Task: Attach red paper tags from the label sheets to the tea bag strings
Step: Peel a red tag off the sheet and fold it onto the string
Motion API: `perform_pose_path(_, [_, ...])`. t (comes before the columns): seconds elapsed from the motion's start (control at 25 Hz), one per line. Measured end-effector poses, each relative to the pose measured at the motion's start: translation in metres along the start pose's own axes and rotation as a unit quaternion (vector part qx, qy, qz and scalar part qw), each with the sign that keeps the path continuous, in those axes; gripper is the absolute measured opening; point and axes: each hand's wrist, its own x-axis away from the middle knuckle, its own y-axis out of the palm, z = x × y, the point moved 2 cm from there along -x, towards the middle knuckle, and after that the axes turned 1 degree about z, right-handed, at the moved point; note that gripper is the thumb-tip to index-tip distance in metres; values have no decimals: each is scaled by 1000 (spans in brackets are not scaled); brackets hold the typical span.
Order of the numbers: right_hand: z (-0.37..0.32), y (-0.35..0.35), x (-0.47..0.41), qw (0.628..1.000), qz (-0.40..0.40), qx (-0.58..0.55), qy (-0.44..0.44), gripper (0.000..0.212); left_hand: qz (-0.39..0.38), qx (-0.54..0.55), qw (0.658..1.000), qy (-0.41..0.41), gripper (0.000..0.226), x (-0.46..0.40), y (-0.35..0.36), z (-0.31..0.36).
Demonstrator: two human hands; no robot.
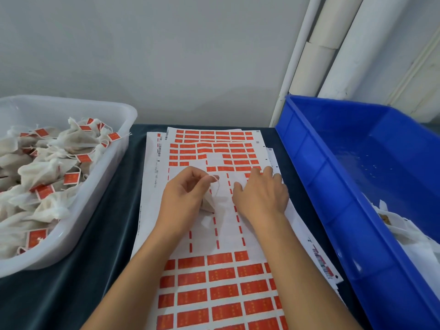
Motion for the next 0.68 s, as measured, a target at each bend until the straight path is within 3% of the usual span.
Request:
perform_pose_path(0.28, [4, 11, 7, 994, 85, -43, 60, 65, 2, 19, 1000, -14, 12, 3, 7, -7])
perform_pose_path(0.68, [9, 11, 4, 983, 99, -135, 80, 51, 9, 36, 999, -18, 11, 4, 12, -13])
